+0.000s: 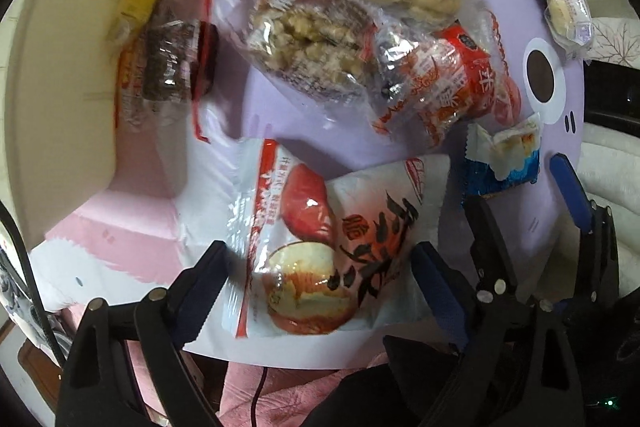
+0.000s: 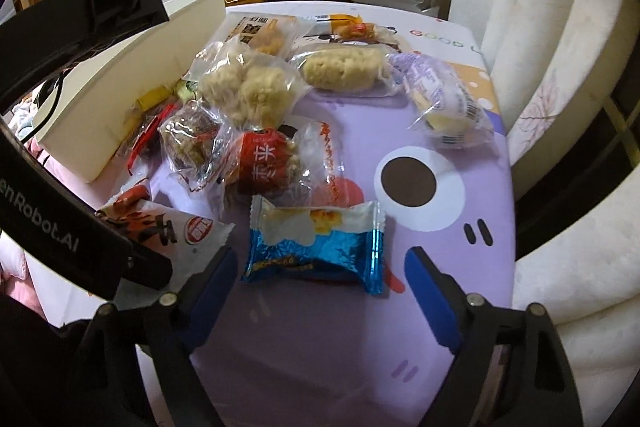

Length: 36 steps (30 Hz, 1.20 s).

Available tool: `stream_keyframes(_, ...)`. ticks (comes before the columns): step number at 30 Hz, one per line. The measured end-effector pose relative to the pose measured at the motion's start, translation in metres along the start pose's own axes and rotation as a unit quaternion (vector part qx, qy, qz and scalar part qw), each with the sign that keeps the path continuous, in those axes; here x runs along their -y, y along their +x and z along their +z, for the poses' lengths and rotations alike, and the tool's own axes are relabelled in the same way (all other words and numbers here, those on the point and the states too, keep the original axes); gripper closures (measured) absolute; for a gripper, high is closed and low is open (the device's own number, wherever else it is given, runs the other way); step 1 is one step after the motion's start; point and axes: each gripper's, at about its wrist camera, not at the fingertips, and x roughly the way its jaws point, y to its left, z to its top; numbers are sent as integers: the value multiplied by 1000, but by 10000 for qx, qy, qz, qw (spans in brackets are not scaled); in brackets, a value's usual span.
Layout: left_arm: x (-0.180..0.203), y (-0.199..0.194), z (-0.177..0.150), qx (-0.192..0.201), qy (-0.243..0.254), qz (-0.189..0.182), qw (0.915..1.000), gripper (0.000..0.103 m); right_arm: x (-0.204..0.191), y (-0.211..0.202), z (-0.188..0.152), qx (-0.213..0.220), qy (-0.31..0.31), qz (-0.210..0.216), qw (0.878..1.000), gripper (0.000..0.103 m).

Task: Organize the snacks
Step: 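Grasp the red-and-white bread bag with the left gripper while the right grasps the blue wafer packet, then carry the bread bag and blue wafer packet into the white tray and release both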

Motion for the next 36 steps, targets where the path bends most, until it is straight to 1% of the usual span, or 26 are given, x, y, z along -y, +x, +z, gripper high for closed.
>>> stream_keyframes(2, 2, 11, 5, -83, -43, -71, 9999, 16, -1, 4, 0, -56, -24, 39, 10000, 24)
stream_keyframes(3, 1, 14, 6, -119, -93, -125, 9998, 17, -1, 5, 1, -85, -56, 54, 9999, 29)
stream_keyframes(5, 2, 22, 8, -148, -140, -175, 9996, 19, -3, 8, 1, -141, -155, 34, 9998, 32)
stream_keyframes(7, 0, 28, 10, -161, -182, -238, 9994, 24, -4, 8, 2, -123, -203, 36, 9997, 36)
stream_keyframes(8, 1, 30, 11, -175, -187, -282, 9993, 27, -4, 8, 3, -141, -222, 58, 9996, 39)
stream_keyframes(9, 0, 32, 10, -176, -192, -322, 9991, 31, -4, 8, 3, -156, -231, 66, 9996, 41)
stream_keyframes(10, 1, 32, 8, -176, -196, -364, 9990, 35, -4, 7, 4, -164, -223, 71, 9996, 42)
stream_keyframes(12, 5, 29, 7, -161, -221, -391, 9989, 39, -2, 7, 5, -215, -181, 135, 9995, 48)
stream_keyframes(15, 10, 20, 6, -124, -234, -445, 9987, 46, 1, 6, 8, -306, -101, 189, 9993, 53)
stream_keyframes(18, 11, 3, 2, -5, -197, -467, 9987, 53, 6, 7, 12, -487, 17, 251, 9985, 55)
stream_keyframes(20, 12, -5, 0, 82, -193, -464, 9987, 54, 9, 7, 14, -610, 51, 263, 9978, 55)
stream_keyframes(23, 11, -24, -8, 298, -170, -453, 9984, 54, 12, 5, 16, -747, 38, 281, 9968, 56)
stream_keyframes(26, 11, -42, -17, 587, -96, -453, 9972, 54, 15, 1, 17, -779, -6, 310, 9965, 56)
stream_keyframes(31, 7, -76, -32, 1103, 100, -518, 9925, 54, 17, -9, 18, -698, -42, 393, 9968, 56)
stream_keyframes(32, 11, -90, -37, 1188, 117, -500, 9916, 54, 16, -13, 18, -672, -66, 376, 9970, 56)
stream_keyframes(36, -1, -120, -43, 1613, 161, -550, 9852, 54, 12, -26, 24, -538, -96, 338, 9979, 56)
